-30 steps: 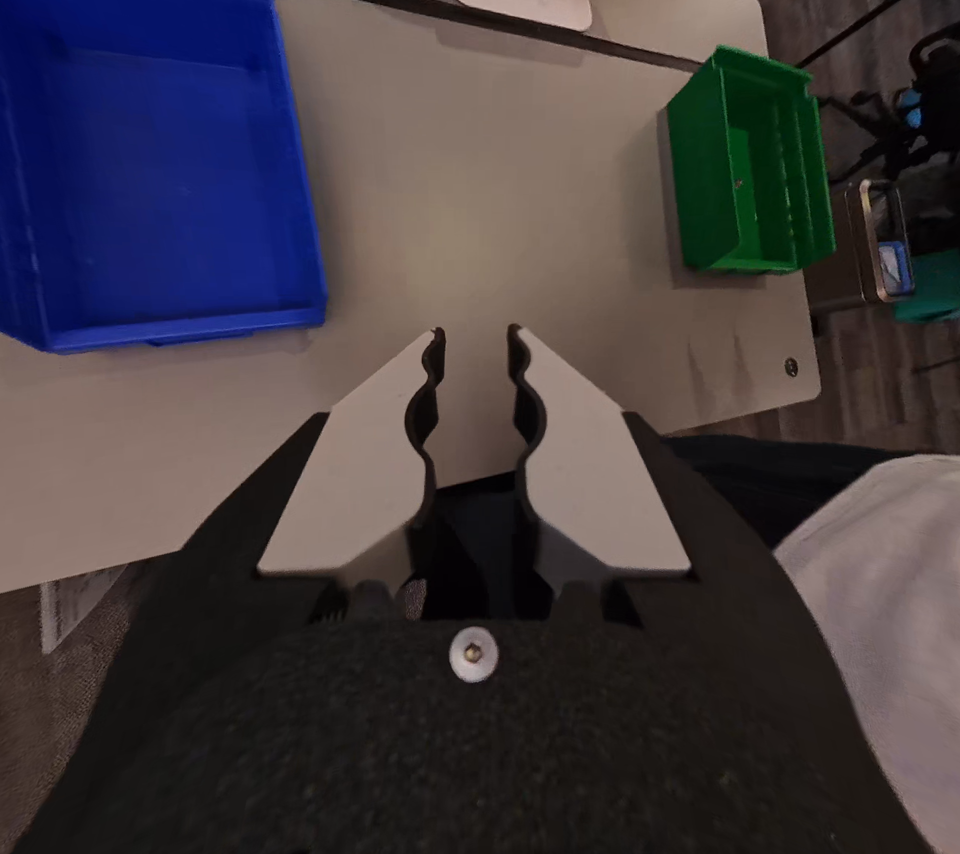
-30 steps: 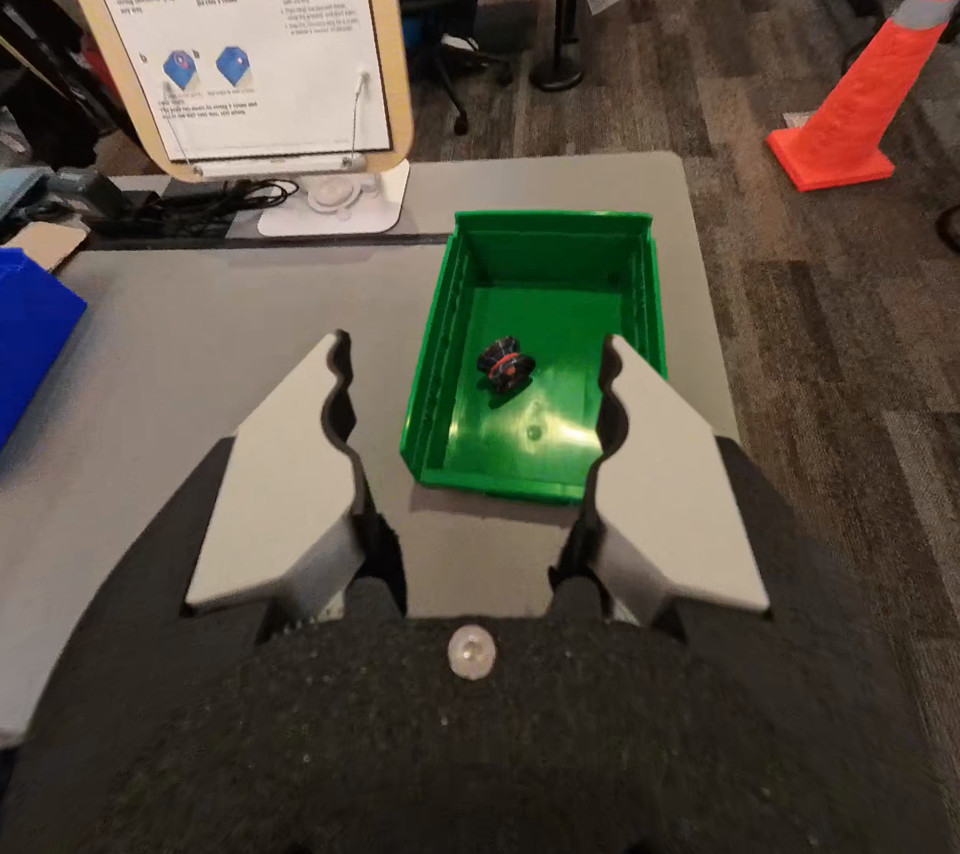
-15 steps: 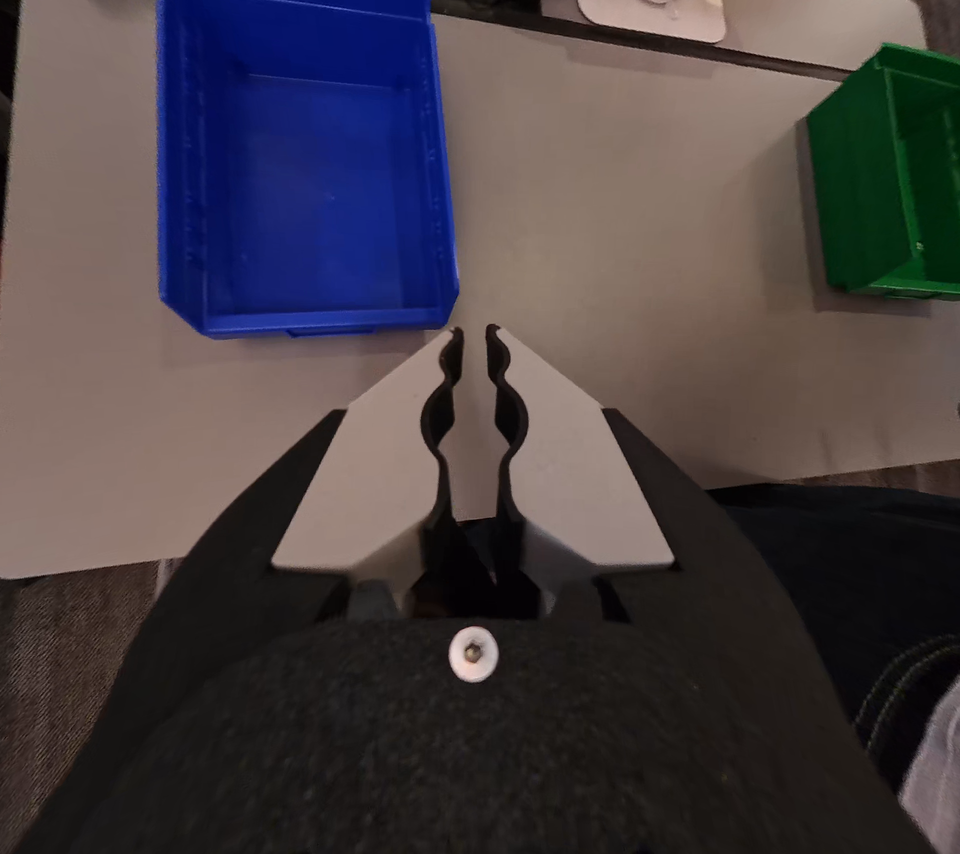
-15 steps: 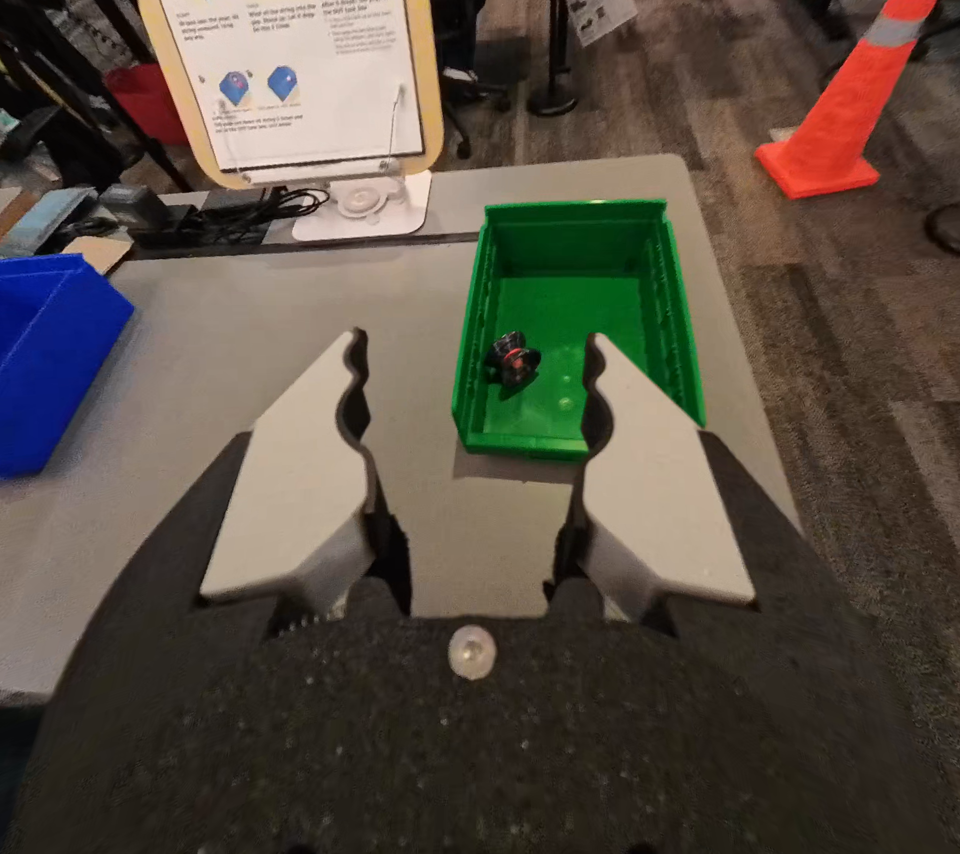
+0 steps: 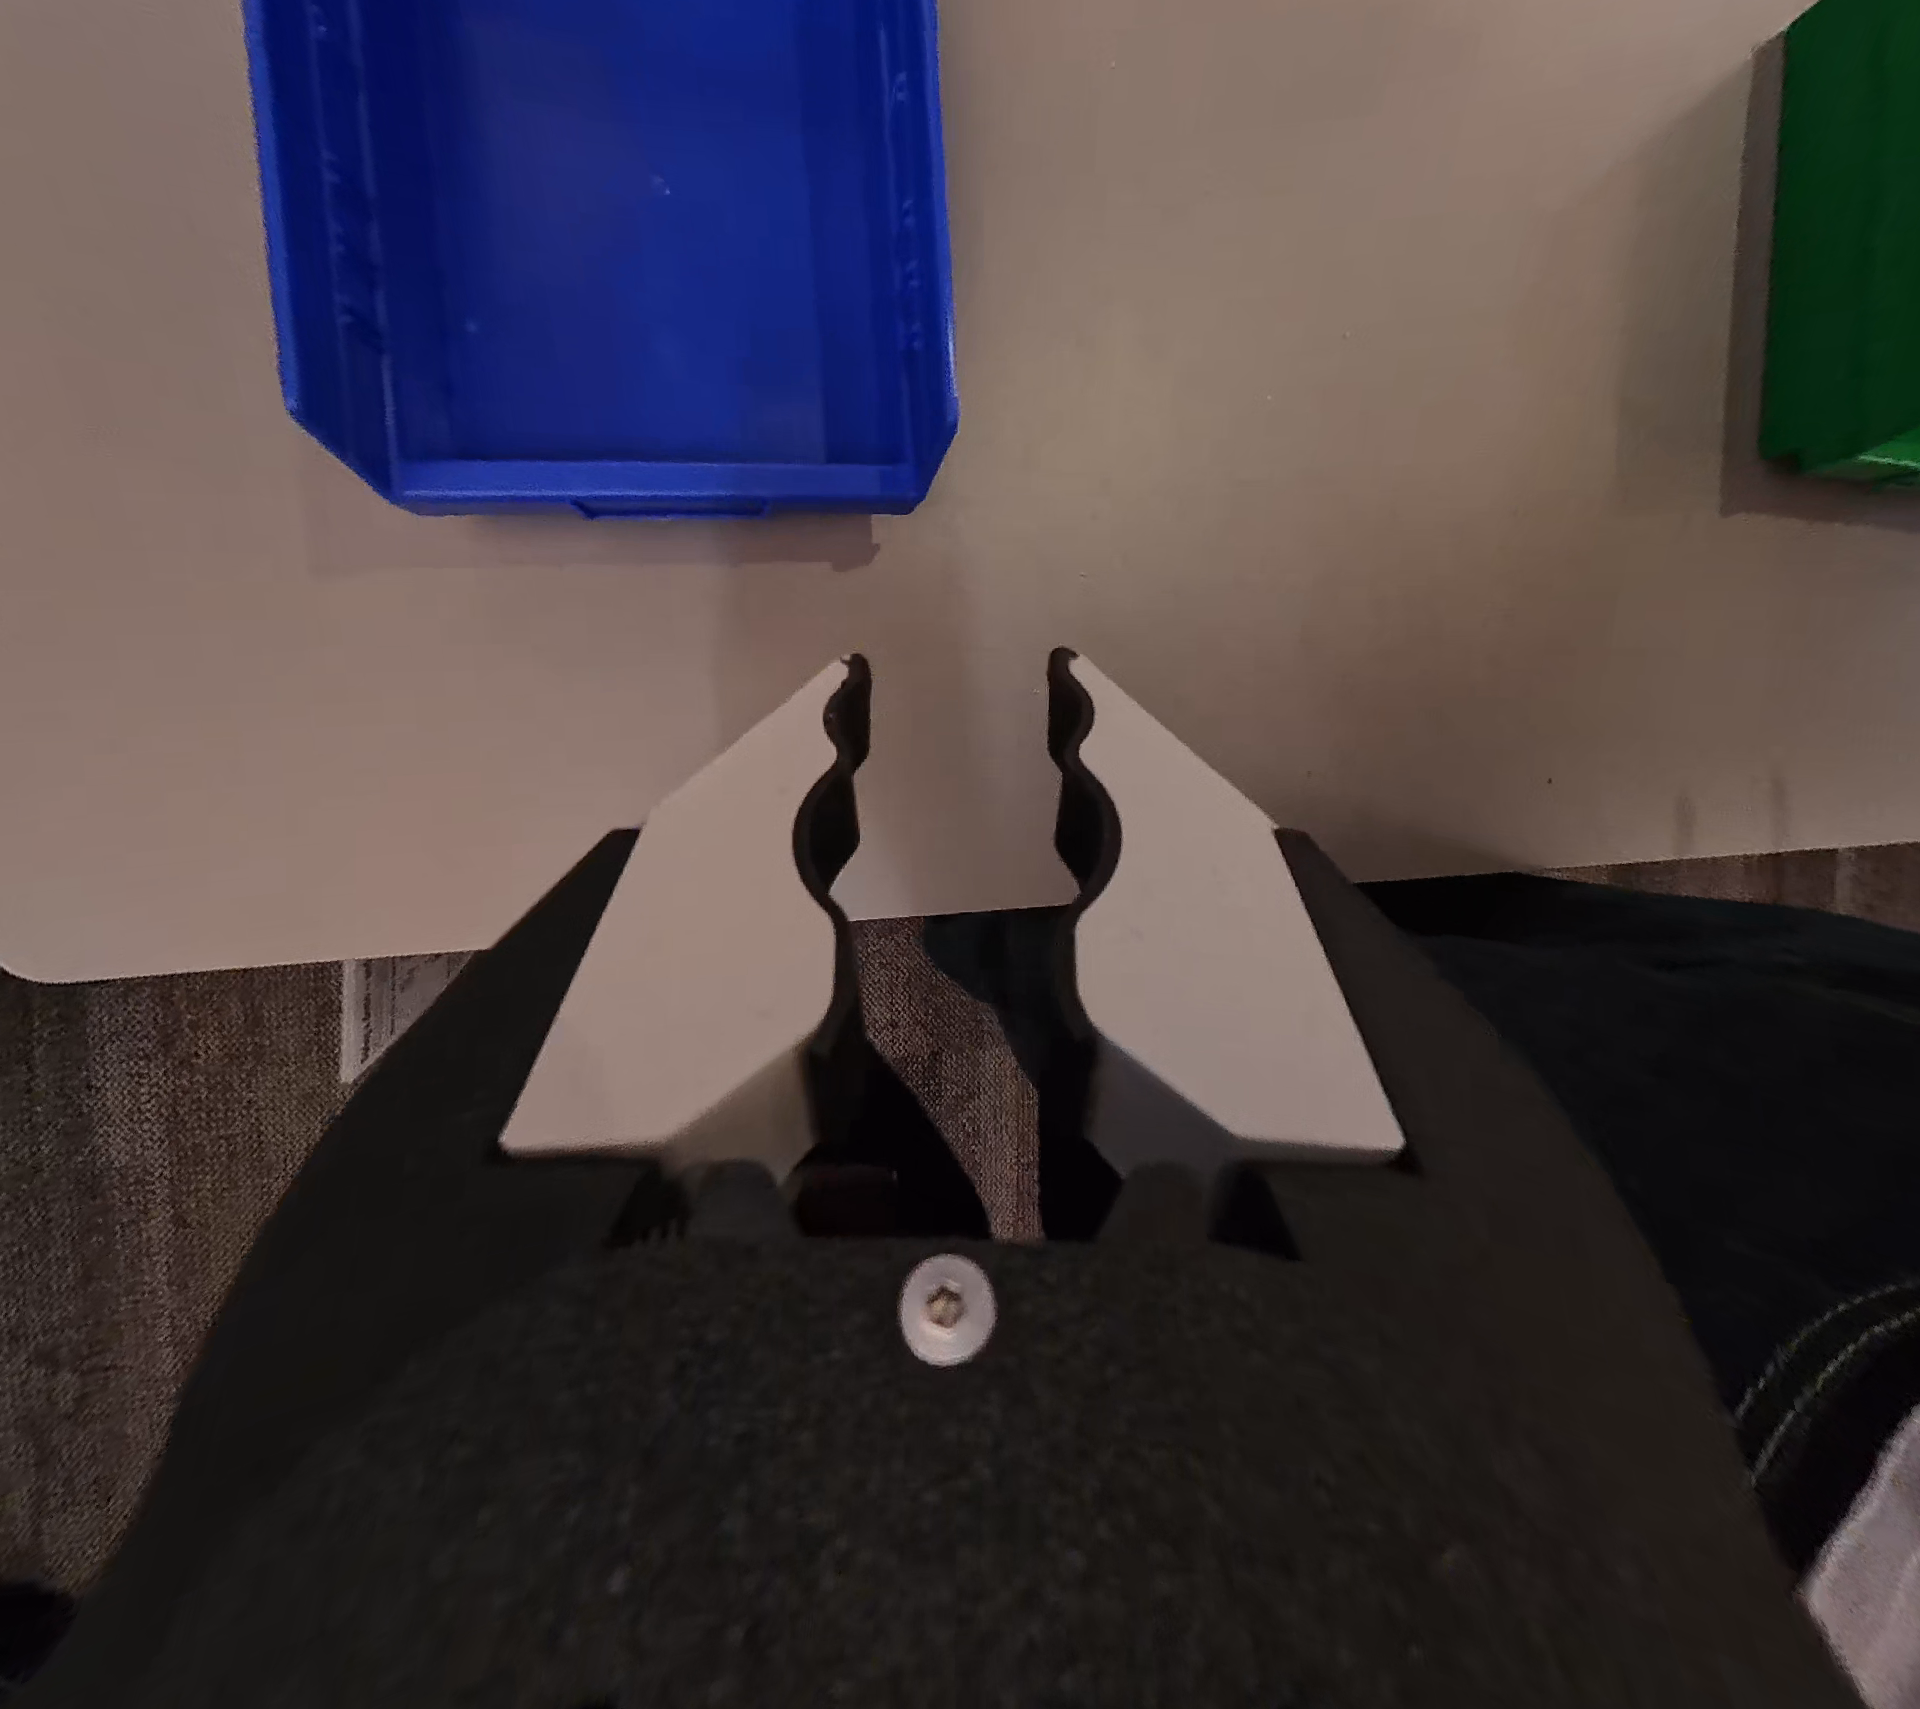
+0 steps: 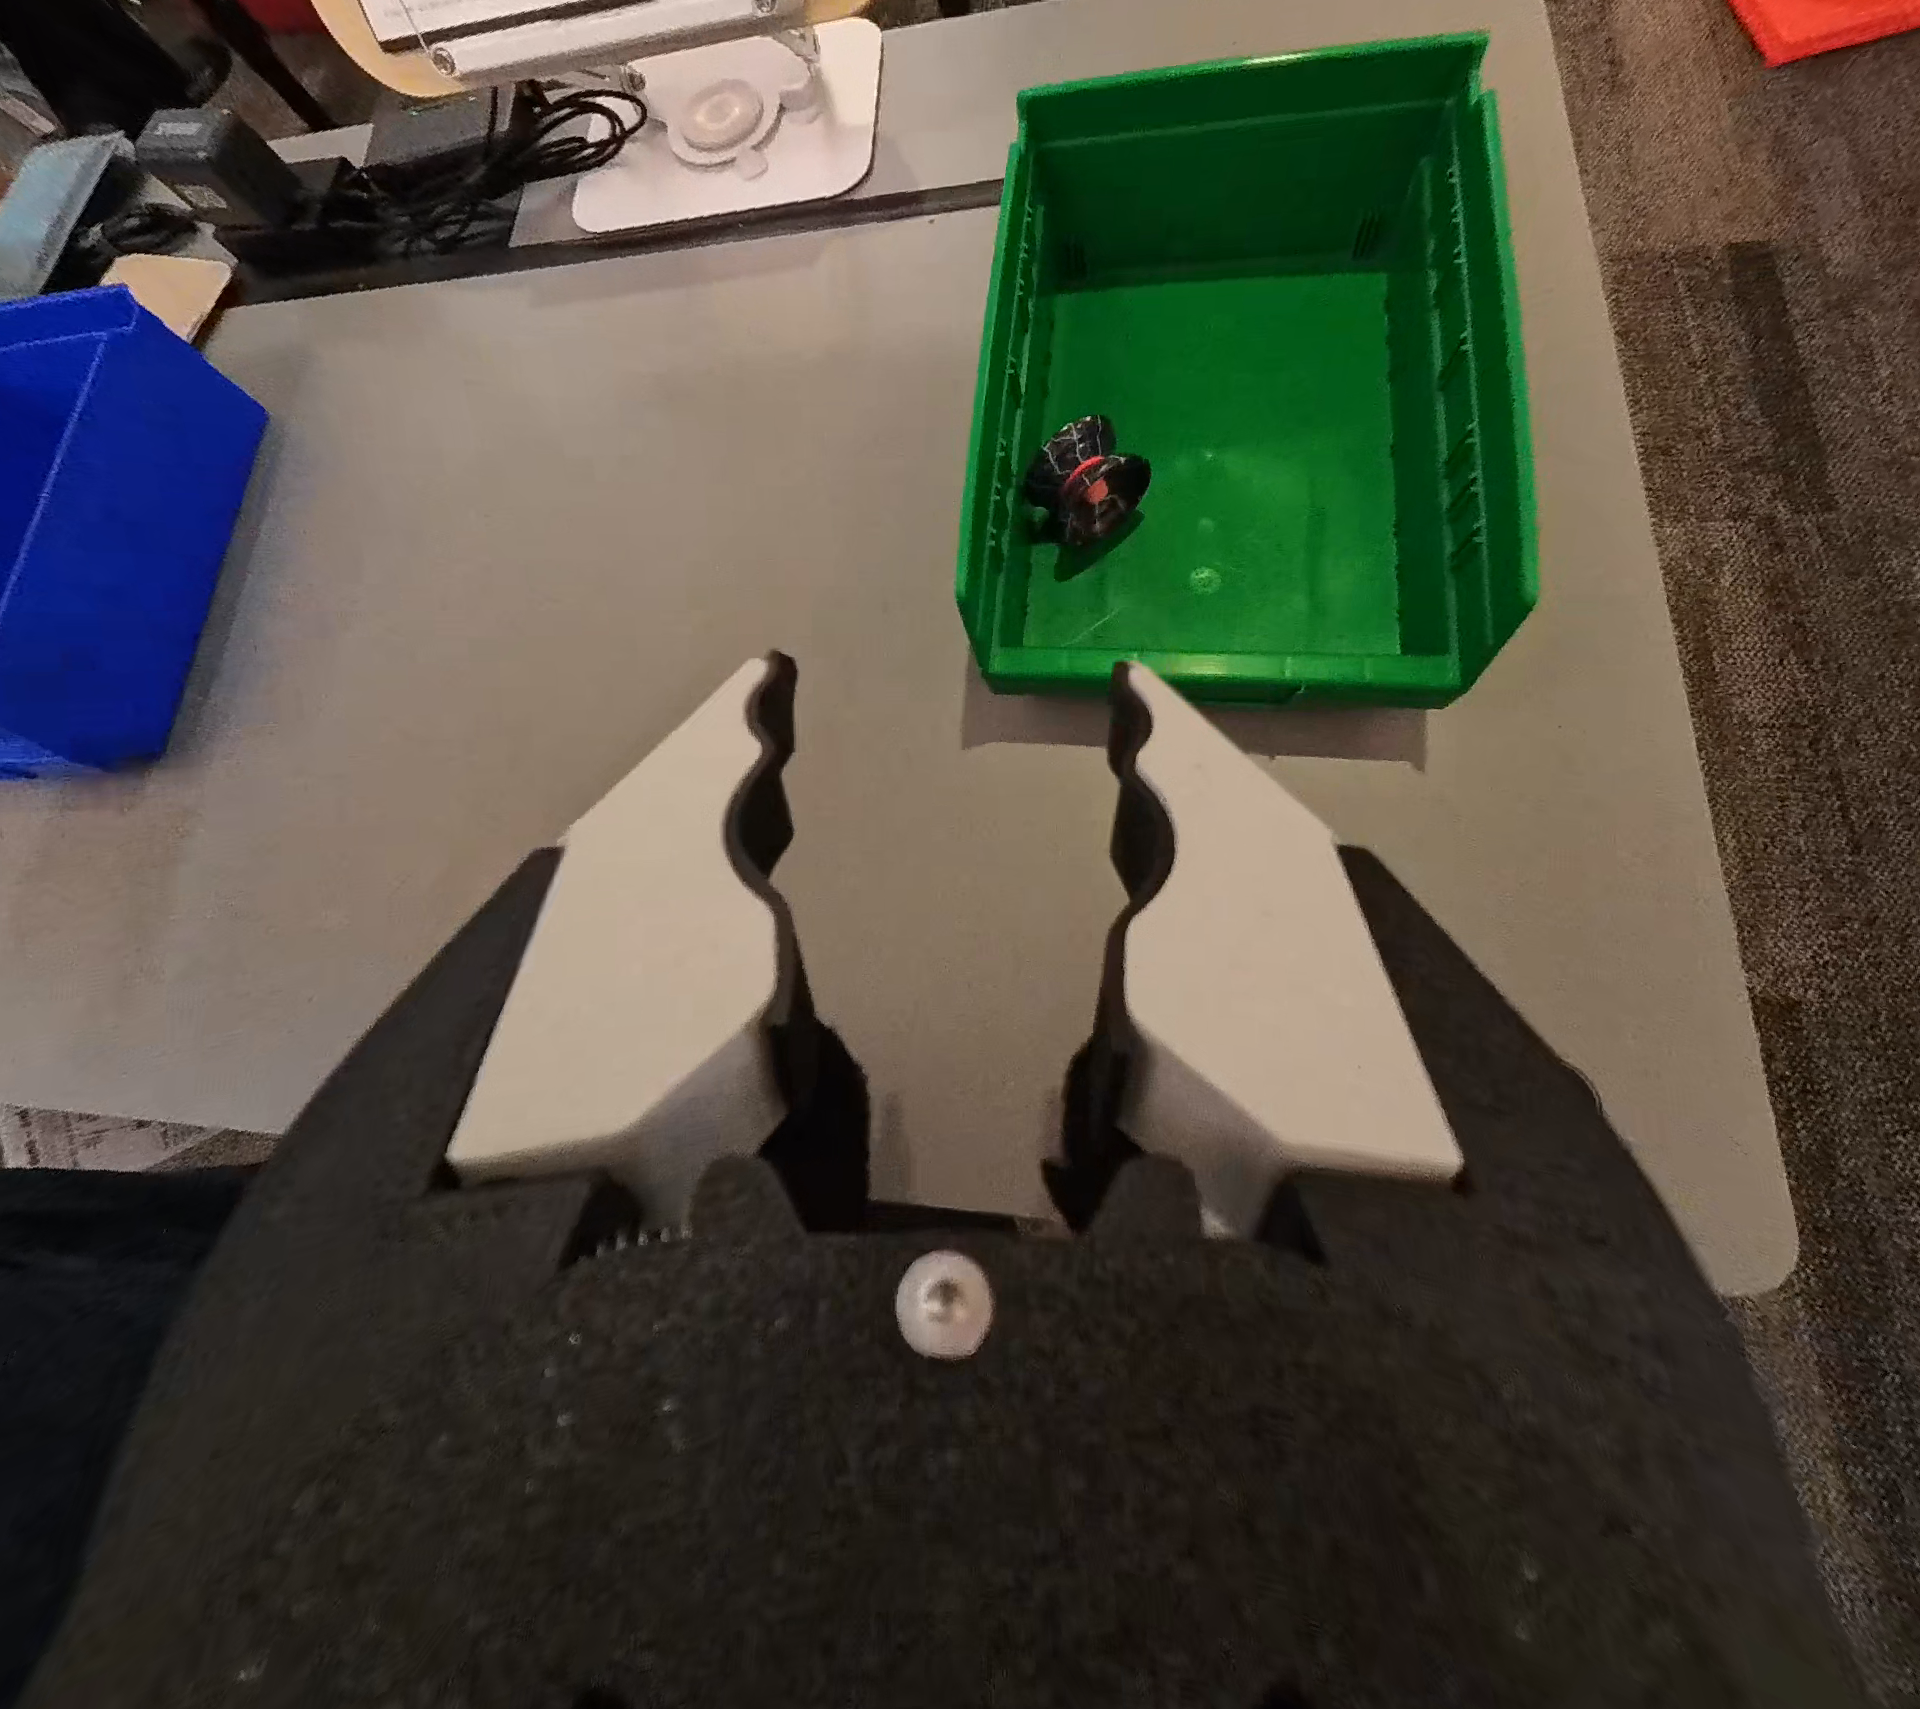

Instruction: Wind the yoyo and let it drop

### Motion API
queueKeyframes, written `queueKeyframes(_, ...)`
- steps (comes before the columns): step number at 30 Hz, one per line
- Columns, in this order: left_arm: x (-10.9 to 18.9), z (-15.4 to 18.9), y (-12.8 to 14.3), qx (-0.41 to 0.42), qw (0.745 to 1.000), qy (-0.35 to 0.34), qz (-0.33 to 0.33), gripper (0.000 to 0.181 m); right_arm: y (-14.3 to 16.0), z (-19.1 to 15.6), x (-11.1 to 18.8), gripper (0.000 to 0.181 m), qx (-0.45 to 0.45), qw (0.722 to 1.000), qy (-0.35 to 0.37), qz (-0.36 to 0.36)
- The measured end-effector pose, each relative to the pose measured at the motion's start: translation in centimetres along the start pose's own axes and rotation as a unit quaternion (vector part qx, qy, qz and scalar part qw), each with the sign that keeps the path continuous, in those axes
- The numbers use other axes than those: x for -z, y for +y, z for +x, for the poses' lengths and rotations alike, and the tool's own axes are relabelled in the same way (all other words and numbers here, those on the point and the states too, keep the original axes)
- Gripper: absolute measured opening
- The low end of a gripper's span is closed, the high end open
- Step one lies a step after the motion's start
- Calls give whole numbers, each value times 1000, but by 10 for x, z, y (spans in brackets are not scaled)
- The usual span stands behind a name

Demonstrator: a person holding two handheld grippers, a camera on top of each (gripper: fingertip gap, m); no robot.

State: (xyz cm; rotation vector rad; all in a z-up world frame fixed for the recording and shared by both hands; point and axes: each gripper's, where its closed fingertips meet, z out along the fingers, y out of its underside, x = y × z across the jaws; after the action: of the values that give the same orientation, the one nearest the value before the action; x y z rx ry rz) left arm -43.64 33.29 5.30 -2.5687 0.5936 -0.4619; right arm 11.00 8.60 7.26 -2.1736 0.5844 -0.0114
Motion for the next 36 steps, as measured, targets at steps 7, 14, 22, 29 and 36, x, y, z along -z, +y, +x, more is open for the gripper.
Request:
queueKeyframes(7, 6, 8, -3, -5, 1000, 24, 10, 4, -2, 1, 3, 59, 15, 1000, -1, -5)
queueKeyframes(14, 45, 21, -59, -133, 982, -57, 122, 0, -42, -14, 14, 71, 23, 993, -35, 107)
queueKeyframes(22, 50, 161, -111, -281, 942, 57, 173, 0, -85, 6, 15, 65, 59, 989, -24, 136)
queueKeyframes(29, -71, 322, -77, -263, 939, 221, 17, 5, -57, 72, -25, 66, 17, 999, 28, 11)
queueKeyframes(36, -249, 435, -45, -254, 935, 186, -162, 33, -34, 150, -111, 56, -11, 990, 38, -135)
